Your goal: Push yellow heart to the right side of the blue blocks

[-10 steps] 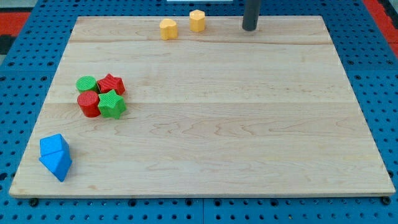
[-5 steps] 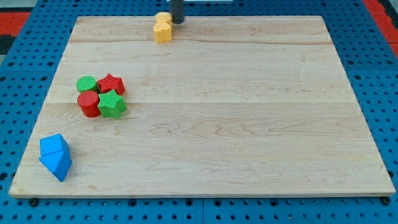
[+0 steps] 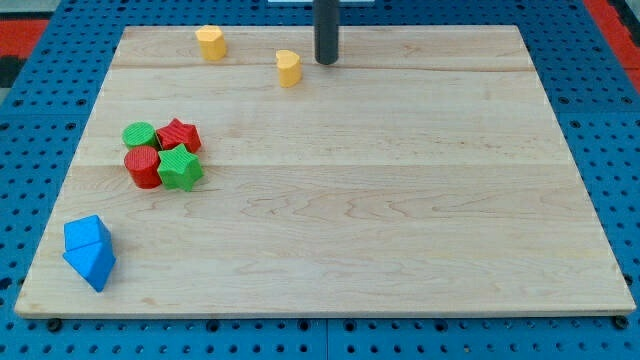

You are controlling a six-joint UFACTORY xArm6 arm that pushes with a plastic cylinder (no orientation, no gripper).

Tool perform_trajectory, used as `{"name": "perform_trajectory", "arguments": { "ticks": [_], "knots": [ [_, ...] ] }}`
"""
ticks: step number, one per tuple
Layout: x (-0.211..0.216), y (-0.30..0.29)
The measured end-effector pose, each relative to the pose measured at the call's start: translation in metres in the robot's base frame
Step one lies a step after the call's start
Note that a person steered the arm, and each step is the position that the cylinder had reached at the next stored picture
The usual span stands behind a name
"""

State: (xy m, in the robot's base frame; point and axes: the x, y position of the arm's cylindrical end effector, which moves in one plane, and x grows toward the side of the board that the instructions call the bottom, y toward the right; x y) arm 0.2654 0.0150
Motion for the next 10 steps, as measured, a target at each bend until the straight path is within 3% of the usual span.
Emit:
{"name": "perform_trajectory", "arguments": {
  "ticks": [3, 4, 7, 10],
  "knots": [
    [-0.005, -0.096],
    [0.013, -0.109],
    [0.090, -0.112],
    [0.157, -0.064]
  ]
}}
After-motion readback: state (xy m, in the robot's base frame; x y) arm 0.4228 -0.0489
